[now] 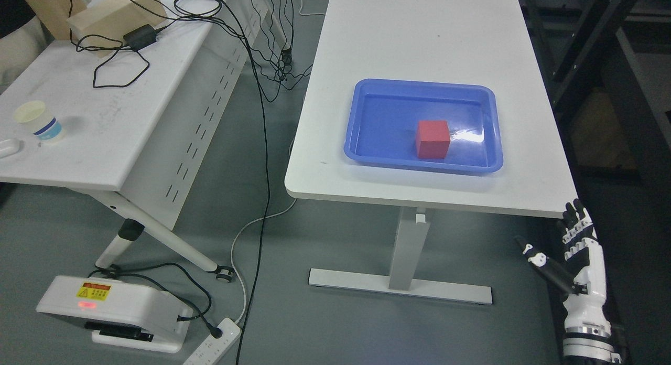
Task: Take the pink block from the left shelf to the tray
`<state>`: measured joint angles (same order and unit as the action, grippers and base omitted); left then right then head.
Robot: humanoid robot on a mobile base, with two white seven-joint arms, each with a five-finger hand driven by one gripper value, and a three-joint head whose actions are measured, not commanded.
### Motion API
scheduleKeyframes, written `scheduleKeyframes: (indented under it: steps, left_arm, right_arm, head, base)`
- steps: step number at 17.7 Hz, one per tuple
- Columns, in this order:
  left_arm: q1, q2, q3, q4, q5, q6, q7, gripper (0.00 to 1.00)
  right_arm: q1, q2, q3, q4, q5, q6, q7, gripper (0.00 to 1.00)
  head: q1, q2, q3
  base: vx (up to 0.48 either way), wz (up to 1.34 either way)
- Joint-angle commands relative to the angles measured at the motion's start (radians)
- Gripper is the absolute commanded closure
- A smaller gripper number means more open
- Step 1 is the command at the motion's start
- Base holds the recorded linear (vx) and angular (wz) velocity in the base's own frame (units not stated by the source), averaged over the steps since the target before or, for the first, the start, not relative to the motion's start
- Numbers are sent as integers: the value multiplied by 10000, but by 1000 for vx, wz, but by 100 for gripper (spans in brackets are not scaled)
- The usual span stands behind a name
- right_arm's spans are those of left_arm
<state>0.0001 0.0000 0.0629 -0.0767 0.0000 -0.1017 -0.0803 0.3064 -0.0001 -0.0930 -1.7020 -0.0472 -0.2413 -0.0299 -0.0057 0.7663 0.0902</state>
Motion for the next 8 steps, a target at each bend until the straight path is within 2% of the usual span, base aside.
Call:
scheduleKeyframes:
  steps: [1,8]
  left_arm:
    - [91,174,0,0,-15,4,6,0]
    - [91,174,0,0,-15,4,6,0]
  right_arm:
    - [-12,-174,9,8,-4,4,23,0]
    - [-27,-174,25,8,-4,4,38,0]
  head:
    - [0,0,0]
    - [0,0,0]
  base:
    - [-172,3]
    - [-118,64]
